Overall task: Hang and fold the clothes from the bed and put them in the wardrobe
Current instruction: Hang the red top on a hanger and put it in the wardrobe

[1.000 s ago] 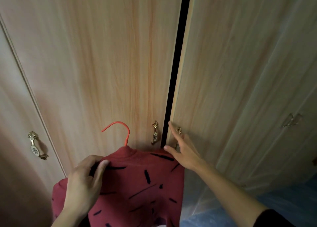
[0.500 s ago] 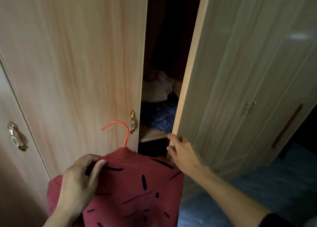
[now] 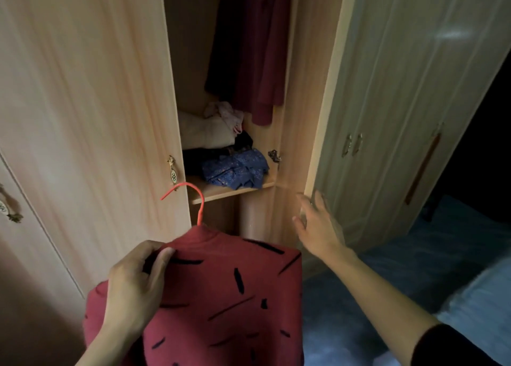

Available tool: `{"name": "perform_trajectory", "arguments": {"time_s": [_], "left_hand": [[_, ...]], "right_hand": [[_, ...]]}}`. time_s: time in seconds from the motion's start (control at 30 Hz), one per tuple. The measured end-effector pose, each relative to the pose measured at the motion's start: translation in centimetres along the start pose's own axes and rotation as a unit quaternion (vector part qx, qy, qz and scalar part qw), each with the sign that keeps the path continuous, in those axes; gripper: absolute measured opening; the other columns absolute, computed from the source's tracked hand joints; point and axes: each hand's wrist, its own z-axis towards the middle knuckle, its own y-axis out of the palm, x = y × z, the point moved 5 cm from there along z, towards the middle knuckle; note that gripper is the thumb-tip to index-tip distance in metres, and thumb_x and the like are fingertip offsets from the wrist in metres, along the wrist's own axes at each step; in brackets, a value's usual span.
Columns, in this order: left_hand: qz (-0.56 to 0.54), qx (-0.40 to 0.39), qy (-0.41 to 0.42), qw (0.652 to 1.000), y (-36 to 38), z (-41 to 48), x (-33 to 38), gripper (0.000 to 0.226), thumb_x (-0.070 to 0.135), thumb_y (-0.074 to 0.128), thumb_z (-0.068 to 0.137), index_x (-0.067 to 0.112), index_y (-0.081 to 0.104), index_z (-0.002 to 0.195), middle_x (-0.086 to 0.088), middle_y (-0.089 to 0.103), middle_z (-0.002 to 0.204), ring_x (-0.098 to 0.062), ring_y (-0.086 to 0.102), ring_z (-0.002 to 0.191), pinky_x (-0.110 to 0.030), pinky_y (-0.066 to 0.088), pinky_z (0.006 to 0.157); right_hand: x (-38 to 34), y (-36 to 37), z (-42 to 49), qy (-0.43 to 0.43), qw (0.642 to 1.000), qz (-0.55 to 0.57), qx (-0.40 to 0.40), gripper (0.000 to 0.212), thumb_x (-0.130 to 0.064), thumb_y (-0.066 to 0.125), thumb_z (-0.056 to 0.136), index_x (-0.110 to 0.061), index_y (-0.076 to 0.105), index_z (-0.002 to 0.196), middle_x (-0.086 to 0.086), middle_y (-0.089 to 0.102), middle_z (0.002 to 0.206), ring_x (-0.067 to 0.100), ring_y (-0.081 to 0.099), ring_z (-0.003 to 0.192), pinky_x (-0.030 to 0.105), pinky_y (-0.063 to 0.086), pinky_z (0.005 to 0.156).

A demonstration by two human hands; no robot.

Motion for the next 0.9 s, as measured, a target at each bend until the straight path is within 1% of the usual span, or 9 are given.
{"name": "perform_trajectory", "arguments": {"time_s": [0.07,0.17,0.23,0.37,0.47,0.6,0.77,0.83,0.9], "left_hand": [[-0.012,-0.004,-0.002,1.0,1.0,-0.5,1.0,0.018,0.01,0.071,0.088,0.025,0.067,0.077,0.019,0.067,0.084,0.0,0.061,0.072,-0.008,0.039,0.061],[-0.019,-0.019,0.0,1.0,2.4,-0.8,2.2,0.022,0.011,0.071,0.088,0.028,0.066,0.076,0.021,0.067,0.083,0.002,0.061,0.073,-0.006,0.039,0.063],[-0.021,-0.026,0.015,0.999,3.1,-0.5,3.2,0.021,0.01,0.07,0.089,0.027,0.066,0.076,0.02,0.067,0.084,0.002,0.061,0.074,-0.006,0.039,0.065],[-0.026,-0.028,0.044,0.998,4.2,0.5,4.9,0.018,0.01,0.07,0.089,0.023,0.067,0.077,0.019,0.066,0.085,0.001,0.061,0.075,-0.006,0.038,0.064],[-0.039,-0.03,0.057,0.997,4.7,1.2,5.8,0.019,0.012,0.07,0.089,0.026,0.067,0.078,0.018,0.066,0.083,-0.003,0.061,0.073,-0.008,0.039,0.063],[-0.056,-0.037,0.069,0.995,5.1,1.7,6.4,0.019,0.013,0.069,0.09,0.027,0.066,0.077,0.018,0.067,0.081,-0.004,0.062,0.074,-0.01,0.04,0.064],[-0.058,-0.038,0.078,0.995,5.1,2.1,6.6,0.018,0.013,0.07,0.089,0.027,0.067,0.078,0.017,0.067,0.082,-0.005,0.062,0.074,-0.012,0.041,0.064],[-0.053,-0.037,0.085,0.994,5.0,2.1,6.6,0.017,0.014,0.07,0.089,0.027,0.067,0.078,0.017,0.067,0.082,-0.005,0.062,0.073,-0.011,0.041,0.065],[-0.048,-0.036,0.086,0.994,4.9,2.2,6.6,0.017,0.014,0.07,0.089,0.027,0.067,0.079,0.018,0.067,0.083,-0.004,0.062,0.074,-0.009,0.04,0.065]], "right_hand": [[1.5,-1.2,-0.3,0.006,1.0,0.013,-0.004,0.062,-0.036,0.049,0.1,-0.024,0.02,0.154,0.011,0.002,0.164,0.032,0.033,0.142,0.039,0.049,0.092],[2.9,-2.9,-0.6,0.033,0.999,0.037,-0.012,0.071,-0.033,0.05,0.1,-0.021,0.009,0.157,0.008,-0.006,0.165,0.031,0.041,0.137,0.037,0.051,0.091],[3.6,-3.8,-0.9,0.046,0.997,0.052,-0.011,0.073,-0.032,0.049,0.101,-0.019,0.005,0.158,0.006,-0.012,0.165,0.029,0.038,0.14,0.036,0.048,0.096],[4.3,-4.6,-1.4,0.057,0.995,0.085,-0.008,0.072,-0.034,0.048,0.102,-0.016,0.007,0.158,0.004,-0.013,0.165,0.026,0.023,0.148,0.035,0.035,0.11],[4.6,-4.9,-1.6,0.074,0.991,0.106,-0.018,0.073,-0.037,0.046,0.103,-0.016,0.003,0.158,0.004,-0.015,0.164,0.025,0.017,0.149,0.034,0.025,0.115],[5.0,-5.0,-1.7,0.076,0.992,0.102,-0.015,0.074,-0.047,0.043,0.101,-0.02,0.003,0.158,0.001,-0.014,0.164,0.027,0.027,0.147,0.043,0.028,0.118],[4.3,-5.5,-2.0,0.061,0.994,0.091,-0.006,0.073,-0.047,0.042,0.101,-0.019,0.005,0.158,0.003,-0.01,0.165,0.022,0.006,0.152,0.045,0.019,0.122],[3.8,-5.9,-2.3,0.057,0.994,0.097,0.0,0.072,-0.05,0.041,0.101,-0.019,0.007,0.158,0.004,-0.006,0.165,0.02,0.004,0.152,0.044,0.017,0.122],[2.6,-6.7,-2.7,0.036,0.993,0.115,0.007,0.071,-0.053,0.039,0.1,-0.019,0.012,0.157,0.003,0.004,0.165,0.017,0.007,0.151,0.038,0.015,0.122]]}}
